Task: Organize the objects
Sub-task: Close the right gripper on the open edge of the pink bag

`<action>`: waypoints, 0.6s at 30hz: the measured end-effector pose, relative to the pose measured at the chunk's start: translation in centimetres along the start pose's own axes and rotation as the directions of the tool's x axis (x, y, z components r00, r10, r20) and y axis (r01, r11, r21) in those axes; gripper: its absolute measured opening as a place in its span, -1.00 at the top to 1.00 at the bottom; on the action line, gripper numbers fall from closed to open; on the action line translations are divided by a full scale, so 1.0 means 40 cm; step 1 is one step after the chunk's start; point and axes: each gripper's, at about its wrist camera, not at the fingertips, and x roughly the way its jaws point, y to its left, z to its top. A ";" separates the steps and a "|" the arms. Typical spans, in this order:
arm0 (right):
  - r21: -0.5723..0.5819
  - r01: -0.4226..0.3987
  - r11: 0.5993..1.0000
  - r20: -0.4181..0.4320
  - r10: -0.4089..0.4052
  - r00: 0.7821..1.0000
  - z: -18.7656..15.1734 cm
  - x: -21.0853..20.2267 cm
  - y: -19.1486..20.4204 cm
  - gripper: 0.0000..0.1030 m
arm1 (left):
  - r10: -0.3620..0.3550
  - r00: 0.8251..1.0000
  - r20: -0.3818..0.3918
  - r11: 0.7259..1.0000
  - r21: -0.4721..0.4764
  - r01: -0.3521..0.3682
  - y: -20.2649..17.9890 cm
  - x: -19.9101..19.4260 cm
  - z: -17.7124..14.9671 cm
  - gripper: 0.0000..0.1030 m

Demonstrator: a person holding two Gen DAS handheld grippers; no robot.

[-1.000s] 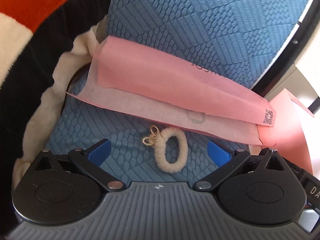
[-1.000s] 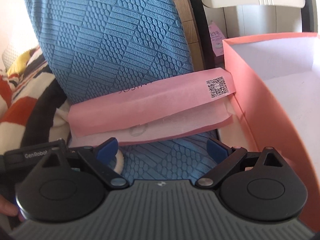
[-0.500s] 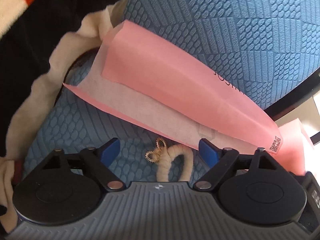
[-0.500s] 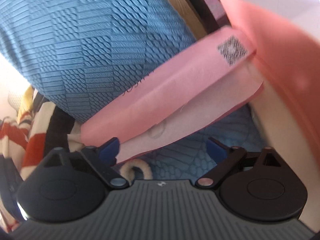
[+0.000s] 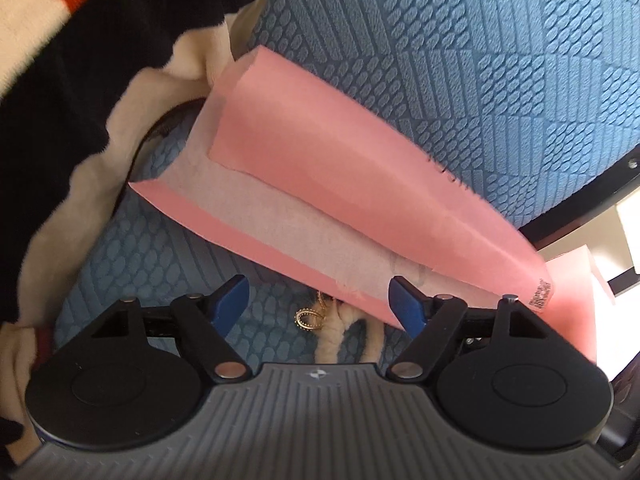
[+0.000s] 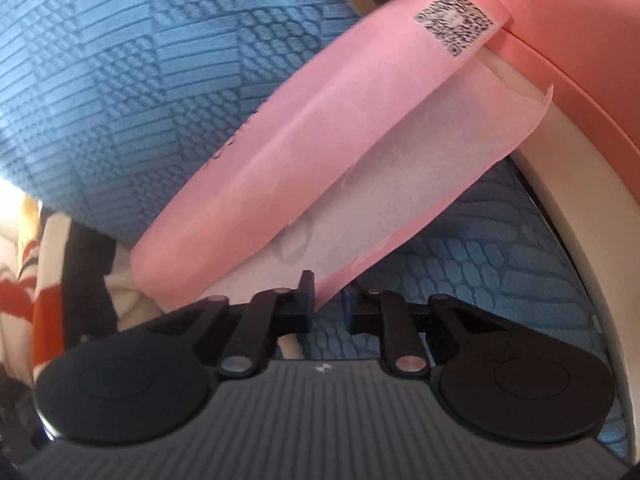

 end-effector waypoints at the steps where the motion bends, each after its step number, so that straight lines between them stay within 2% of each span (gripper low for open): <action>1: -0.015 -0.002 1.000 -0.001 0.002 1.000 -0.005 -0.006 0.002 0.74 | -0.009 1.000 0.005 1.000 -0.004 0.009 0.002 -0.011 0.000 -0.57; 4: -0.043 -0.016 0.999 -0.016 0.016 1.000 -0.022 -0.031 0.001 0.77 | -0.034 0.999 0.024 0.999 0.008 0.034 -0.001 -0.046 -0.006 -0.57; 10: -0.098 -0.038 0.994 -0.009 0.037 0.999 -0.054 -0.096 -0.002 0.80 | -0.023 0.994 0.110 0.989 0.149 0.006 -0.050 -0.131 -0.043 -0.57; 15: -0.109 -0.054 0.993 0.015 0.056 0.998 -0.090 -0.144 0.000 0.82 | -0.079 0.995 0.061 0.982 0.177 0.067 -0.064 -0.147 -0.070 -0.57; 18: -0.093 -0.072 0.993 0.025 0.075 0.997 -0.107 -0.177 -0.008 0.83 | -0.086 0.996 0.024 0.977 0.199 0.079 -0.070 -0.147 -0.092 -0.56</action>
